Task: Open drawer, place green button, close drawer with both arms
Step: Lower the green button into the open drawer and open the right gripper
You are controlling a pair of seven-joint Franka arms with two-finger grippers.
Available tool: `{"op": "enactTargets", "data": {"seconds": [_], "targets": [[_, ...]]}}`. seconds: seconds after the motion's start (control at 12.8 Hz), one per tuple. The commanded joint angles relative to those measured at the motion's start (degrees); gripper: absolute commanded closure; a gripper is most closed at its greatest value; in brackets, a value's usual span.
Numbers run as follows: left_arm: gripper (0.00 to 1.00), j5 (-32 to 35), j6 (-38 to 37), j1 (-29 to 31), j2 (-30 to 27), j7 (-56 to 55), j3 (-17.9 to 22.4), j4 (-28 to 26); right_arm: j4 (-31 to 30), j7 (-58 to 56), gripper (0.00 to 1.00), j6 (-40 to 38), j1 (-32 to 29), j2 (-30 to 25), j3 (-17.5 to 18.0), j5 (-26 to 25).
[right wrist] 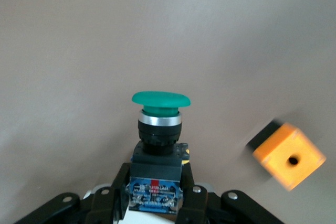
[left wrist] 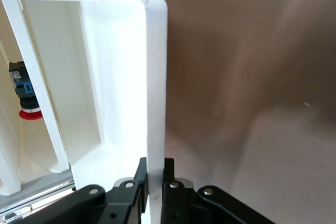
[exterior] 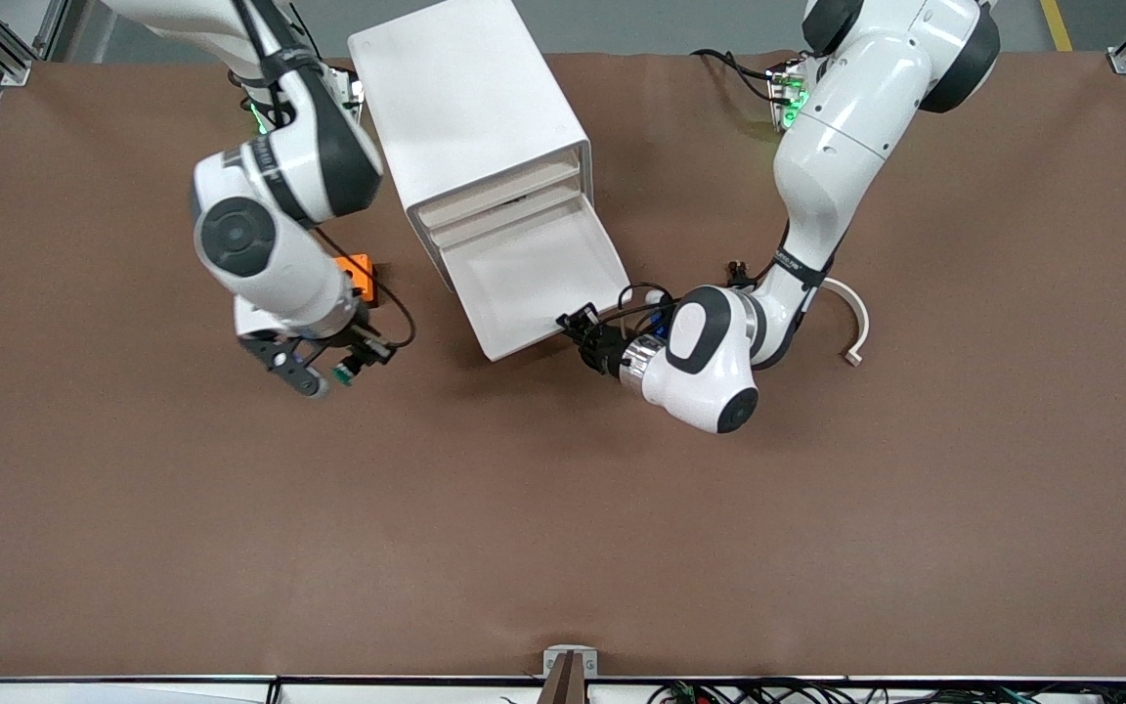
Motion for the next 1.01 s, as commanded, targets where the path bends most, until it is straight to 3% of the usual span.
{"op": "enactTargets", "data": {"seconds": [0.0,0.08,0.16,0.39,0.7,0.94], "targets": [[0.44,-0.66,0.39,1.00,0.92,-0.02,-0.16,2.87,-3.63,10.71,1.00,4.38,6.75,-1.45,-0.76,0.24],[0.10,-0.58,0.31,1.27,0.48,-0.11,-0.16,2.87,-3.54,14.93,1.00,5.36,9.30,-1.19,-0.76,0.15],[0.00,-0.14,0.31,1.45,0.13,-0.03,-0.07,2.95,-3.54,18.62,1.00,6.76,11.59,-0.75,-0.76,0.07],[0.00,4.93,0.31,5.22,-1.19,0.41,-0.24,5.49,-3.19,27.16,1.00,11.41,17.83,2.58,-0.76,-0.11],[0.00,19.25,0.39,8.22,-3.91,3.92,-0.16,7.25,0.66,33.85,1.00,14.42,23.20,9.08,-0.94,-0.64],[0.00,29.81,0.66,8.31,-6.19,11.19,-0.51,7.52,5.23,39.04,1.00,14.24,24.97,14.88,-0.94,-4.32]]}}
